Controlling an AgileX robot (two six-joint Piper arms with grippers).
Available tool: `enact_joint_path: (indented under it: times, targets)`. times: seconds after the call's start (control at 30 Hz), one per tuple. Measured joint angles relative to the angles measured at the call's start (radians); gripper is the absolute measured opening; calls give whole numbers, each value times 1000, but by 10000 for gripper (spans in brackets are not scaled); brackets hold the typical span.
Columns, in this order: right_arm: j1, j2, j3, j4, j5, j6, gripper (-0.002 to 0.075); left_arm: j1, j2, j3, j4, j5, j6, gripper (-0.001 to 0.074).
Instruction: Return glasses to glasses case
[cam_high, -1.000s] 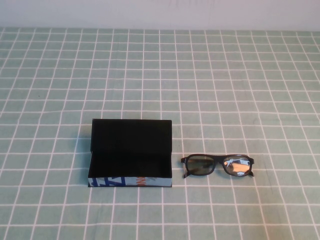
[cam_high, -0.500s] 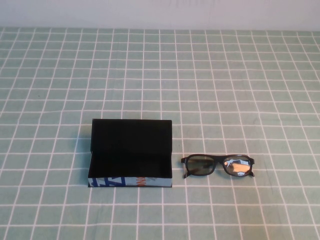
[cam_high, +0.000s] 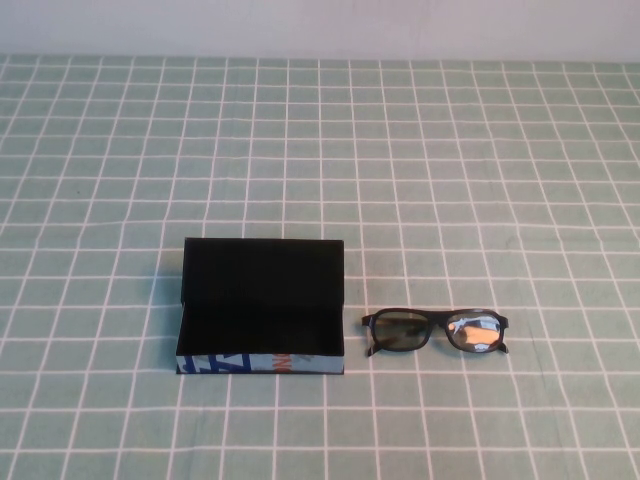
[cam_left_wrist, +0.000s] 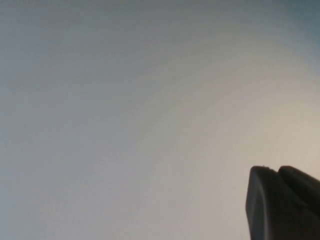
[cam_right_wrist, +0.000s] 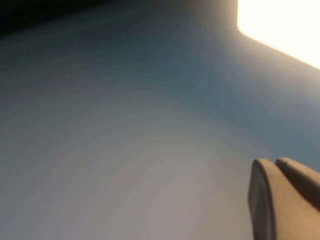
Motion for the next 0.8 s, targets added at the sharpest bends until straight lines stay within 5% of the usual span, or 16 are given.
enact_joint_path:
  times: [0.27,0.47,0.8]
  targets:
    - [-2,341,-305,-56,564,9,-13,0,195,-205,0,474,-22,-1]
    - [-2,608,-344,-56,843,9,-13,0,311,-235,-34,713,-84,-1]
    - [42,809,-344,11,893,9,-13,0,321,-235,-37,824,-86,-1]
